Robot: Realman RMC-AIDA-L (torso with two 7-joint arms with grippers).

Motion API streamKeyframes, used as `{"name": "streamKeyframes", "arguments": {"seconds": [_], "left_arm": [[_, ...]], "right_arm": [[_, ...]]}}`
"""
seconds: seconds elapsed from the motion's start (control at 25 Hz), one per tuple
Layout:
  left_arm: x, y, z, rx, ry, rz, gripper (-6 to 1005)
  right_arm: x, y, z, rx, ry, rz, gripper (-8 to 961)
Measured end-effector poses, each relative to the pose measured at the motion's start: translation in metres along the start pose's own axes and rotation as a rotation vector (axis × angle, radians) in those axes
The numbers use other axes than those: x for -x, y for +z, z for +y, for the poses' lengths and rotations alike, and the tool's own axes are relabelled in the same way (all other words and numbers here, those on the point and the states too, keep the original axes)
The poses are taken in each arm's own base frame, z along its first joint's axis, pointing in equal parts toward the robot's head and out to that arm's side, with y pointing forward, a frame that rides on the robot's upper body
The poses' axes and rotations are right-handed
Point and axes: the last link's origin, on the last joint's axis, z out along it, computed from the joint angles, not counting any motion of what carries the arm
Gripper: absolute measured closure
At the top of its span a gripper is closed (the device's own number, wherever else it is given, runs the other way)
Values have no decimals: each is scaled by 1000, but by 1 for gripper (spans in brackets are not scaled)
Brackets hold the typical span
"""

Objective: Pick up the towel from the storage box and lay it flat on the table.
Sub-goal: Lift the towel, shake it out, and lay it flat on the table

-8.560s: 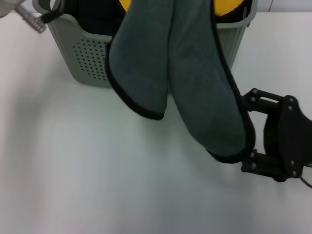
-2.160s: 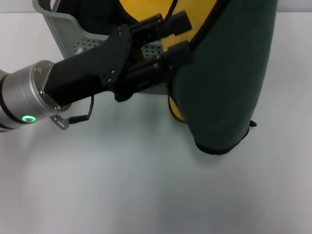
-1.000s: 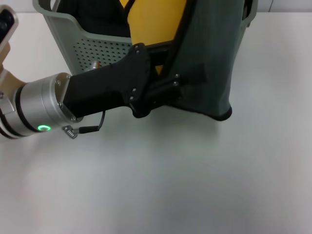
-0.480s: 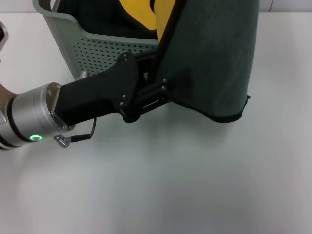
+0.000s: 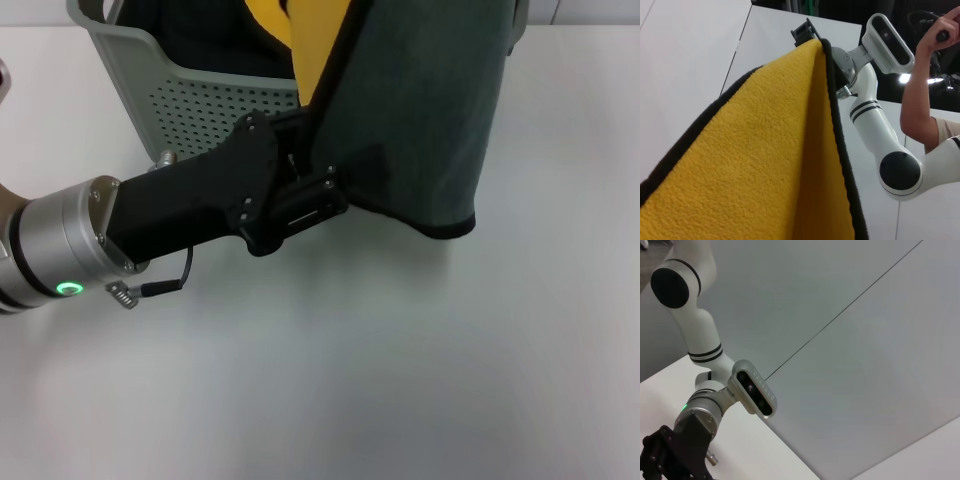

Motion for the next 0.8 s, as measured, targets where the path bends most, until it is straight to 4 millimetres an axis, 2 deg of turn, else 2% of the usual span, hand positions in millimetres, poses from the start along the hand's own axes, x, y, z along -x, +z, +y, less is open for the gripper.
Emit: {"name": "streamKeyframes", "arguments": {"seconds": [0.8], "left_arm": [[-4,-7,-2,-9,12,-17,644]], "right_arm": [[-1,-12,5,-37,-19,32,917]]}}
